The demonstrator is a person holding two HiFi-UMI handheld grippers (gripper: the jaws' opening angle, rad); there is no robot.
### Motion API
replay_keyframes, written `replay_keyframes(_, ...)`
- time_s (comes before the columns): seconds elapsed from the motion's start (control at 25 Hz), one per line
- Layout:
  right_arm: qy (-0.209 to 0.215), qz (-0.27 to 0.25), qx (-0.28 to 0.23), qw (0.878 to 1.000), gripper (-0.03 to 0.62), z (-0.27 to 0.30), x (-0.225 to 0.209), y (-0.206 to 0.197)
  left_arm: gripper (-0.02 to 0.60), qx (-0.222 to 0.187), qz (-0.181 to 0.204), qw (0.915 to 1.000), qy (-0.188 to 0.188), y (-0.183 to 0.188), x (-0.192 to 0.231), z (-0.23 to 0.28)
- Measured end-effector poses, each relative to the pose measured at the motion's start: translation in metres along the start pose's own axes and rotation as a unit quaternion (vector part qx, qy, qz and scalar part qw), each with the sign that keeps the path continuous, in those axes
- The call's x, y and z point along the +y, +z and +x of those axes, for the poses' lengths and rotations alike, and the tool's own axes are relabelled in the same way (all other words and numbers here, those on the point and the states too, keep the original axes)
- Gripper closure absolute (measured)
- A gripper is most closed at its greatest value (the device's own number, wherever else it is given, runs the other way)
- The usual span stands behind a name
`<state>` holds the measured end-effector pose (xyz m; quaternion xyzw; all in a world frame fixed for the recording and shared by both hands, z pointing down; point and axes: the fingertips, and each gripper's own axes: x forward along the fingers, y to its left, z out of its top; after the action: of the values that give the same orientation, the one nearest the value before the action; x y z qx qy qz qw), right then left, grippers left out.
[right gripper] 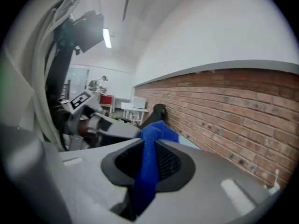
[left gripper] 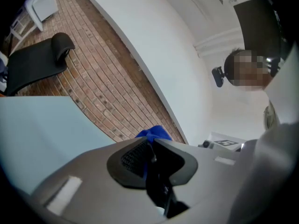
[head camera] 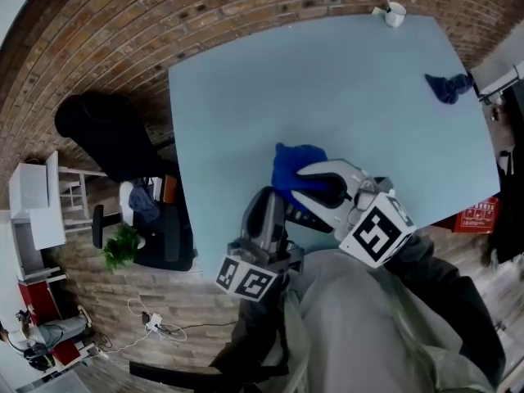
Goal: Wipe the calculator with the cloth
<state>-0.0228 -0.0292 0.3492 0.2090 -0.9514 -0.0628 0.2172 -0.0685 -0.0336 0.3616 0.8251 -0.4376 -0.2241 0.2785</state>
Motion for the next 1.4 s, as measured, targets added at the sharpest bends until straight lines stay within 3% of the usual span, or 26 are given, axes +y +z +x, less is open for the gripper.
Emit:
replay_keyframes(0.08, 0.024, -0.029, 0.003, 0.999, 0.526, 0.001, 0.022, 0.009, 0.534, 0.001, 0.022, 0.9997, -0.003, 0.005, -0.002, 0.000)
replay_keyframes(0.16, 0.012, -0.030, -0.025, 0.999, 0.526, 0.000, 0.013, 0.017, 0.534, 0.006, 0.049, 0.9986, -0.016, 0.008, -0.009, -0.001)
replay_keyframes(0.28, -0.035, 0.053, -0.068, 0.996, 0.526, -0.002, -0.033, 0.022, 0.534, 0.017, 0.102, 0.9944, -0.024, 0.008, -0.020, -0.001)
replay_keyframes(0.36, -0.027, 0.083, -0.025, 0.996, 0.526, 0.001, -0.042, 0.017, 0.534, 0.026, 0.139, 0.9897, -0.020, 0.006, -0.024, 0.001)
replay_keyframes(0.48, 0.030, 0.029, 0.035, 0.999, 0.526, 0.007, -0.012, 0.025, 0.534, 0.036, 0.182, 0.9825, -0.011, 0.003, -0.026, 0.003)
replay_keyframes(0.6, 0.054, 0.012, 0.018, 0.998, 0.534, 0.007, 0.000, 0.037, 0.535, 0.029, 0.173, 0.9842, -0.024, 0.003, -0.029, 0.002)
replay_keyframes(0.68, 0.041, 0.066, -0.045, 0.996, 0.534, 0.007, -0.021, 0.039, 0.534, 0.017, 0.147, 0.9883, -0.037, 0.007, -0.029, 0.001)
replay_keyframes(0.8, 0.056, 0.181, -0.093, 0.977, 0.534, -0.003, -0.061, 0.017, 0.534, -0.006, 0.097, 0.9933, -0.062, 0.015, -0.025, -0.005)
replay_keyframes(0.88, 0.121, 0.252, -0.129, 0.951, 0.534, -0.010, -0.069, 0.001, 0.535, -0.025, 0.050, 0.9948, -0.085, 0.024, -0.022, -0.009)
replay_keyframes(0.92, 0.172, 0.293, -0.159, 0.927, 0.534, -0.014, -0.067, -0.003, 0.534, -0.034, 0.024, 0.9946, -0.095, 0.028, -0.020, -0.011)
replay_keyframes(0.96, 0.228, 0.340, -0.199, 0.890, 0.534, -0.019, -0.063, -0.004, 0.535, -0.043, -0.002, 0.9938, -0.103, 0.031, -0.018, -0.012)
replay_keyframes(1.08, 0.351, 0.466, -0.325, 0.744, 0.534, -0.038, -0.051, -0.005, 0.535, -0.079, -0.079, 0.9879, -0.108, 0.040, -0.008, -0.014)
replay_keyframes(1.12, 0.366, 0.488, -0.349, 0.712, 0.534, -0.042, -0.045, -0.010, 0.535, -0.089, -0.099, 0.9857, -0.103, 0.041, -0.004, -0.014)
replay_keyframes(1.16, 0.368, 0.498, -0.363, 0.696, 0.534, -0.046, -0.038, -0.015, 0.535, -0.095, -0.112, 0.9845, -0.097, 0.042, 0.000, -0.014)
replay_keyframes(1.2, 0.362, 0.502, -0.371, 0.692, 0.534, -0.050, -0.031, -0.021, 0.535, -0.099, -0.121, 0.9837, -0.089, 0.042, 0.004, -0.015)
replay_keyframes(1.32, 0.361, 0.498, -0.366, 0.698, 0.534, -0.069, -0.009, -0.029, 0.535, -0.124, -0.169, 0.9745, -0.078, 0.048, 0.016, -0.017)
replay_keyframes(1.4, 0.376, 0.482, -0.347, 0.711, 0.534, -0.083, 0.005, -0.026, 0.535, -0.133, -0.197, 0.9670, -0.091, 0.051, 0.018, -0.018)
